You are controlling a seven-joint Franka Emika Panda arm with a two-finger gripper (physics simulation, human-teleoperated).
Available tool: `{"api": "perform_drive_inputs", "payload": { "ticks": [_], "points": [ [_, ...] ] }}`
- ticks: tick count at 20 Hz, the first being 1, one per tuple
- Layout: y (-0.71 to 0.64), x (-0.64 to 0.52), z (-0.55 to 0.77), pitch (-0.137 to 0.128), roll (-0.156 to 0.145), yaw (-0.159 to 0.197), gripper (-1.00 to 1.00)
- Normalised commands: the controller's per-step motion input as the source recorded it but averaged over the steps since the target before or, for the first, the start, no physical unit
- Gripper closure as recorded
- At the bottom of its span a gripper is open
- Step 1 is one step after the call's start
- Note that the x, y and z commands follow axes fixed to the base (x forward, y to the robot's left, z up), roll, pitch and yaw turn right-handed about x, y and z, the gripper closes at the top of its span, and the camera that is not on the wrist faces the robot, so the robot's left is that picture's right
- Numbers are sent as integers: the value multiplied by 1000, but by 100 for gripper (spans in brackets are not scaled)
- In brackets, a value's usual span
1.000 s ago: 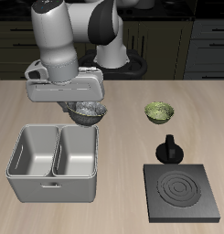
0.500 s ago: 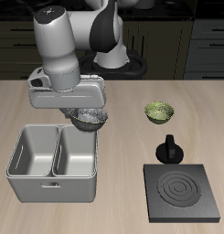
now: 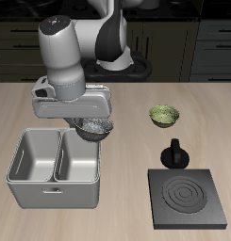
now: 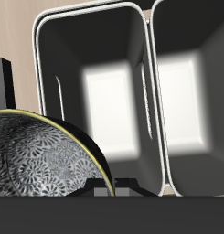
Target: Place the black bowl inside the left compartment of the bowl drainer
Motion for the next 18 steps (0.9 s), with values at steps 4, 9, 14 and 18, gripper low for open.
{"api": "perform_drive_inputs", "payload": {
  "ticks": [4,9,14,18],
  "points": [
    [-12,-1,-74,32,-27,15,-100],
    [5,-61,-28,1,3,8,-100],
    [10,-27,39,1,3,14,-100],
    [-17,-29,97,-8,-3,2,-100]
  ]
}}
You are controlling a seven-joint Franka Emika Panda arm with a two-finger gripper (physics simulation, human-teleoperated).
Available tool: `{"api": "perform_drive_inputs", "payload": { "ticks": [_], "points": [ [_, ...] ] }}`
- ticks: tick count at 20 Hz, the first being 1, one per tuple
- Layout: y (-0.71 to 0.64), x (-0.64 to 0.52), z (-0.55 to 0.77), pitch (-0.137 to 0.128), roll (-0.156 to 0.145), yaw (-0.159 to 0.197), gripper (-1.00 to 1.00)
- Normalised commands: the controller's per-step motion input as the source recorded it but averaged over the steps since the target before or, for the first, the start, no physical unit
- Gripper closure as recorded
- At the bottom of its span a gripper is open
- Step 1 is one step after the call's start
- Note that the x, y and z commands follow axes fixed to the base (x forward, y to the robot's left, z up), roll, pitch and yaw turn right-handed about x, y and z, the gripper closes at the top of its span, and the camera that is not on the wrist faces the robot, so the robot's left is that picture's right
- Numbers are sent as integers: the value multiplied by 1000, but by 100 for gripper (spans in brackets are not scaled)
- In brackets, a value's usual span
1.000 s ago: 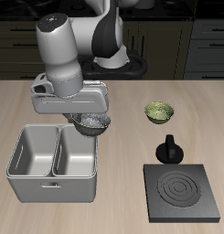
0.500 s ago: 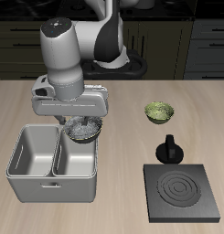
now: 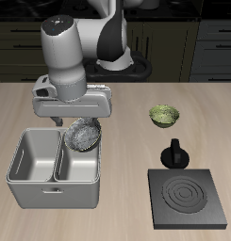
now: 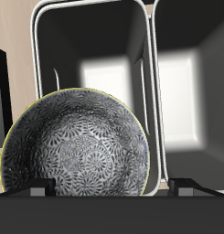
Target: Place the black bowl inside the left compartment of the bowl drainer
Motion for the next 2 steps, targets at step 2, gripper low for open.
{"api": "perform_drive_inputs", "payload": {
  "ticks": [2],
  "points": [
    [17,-79,97,-19,17,-6,-100]
  ]
}}
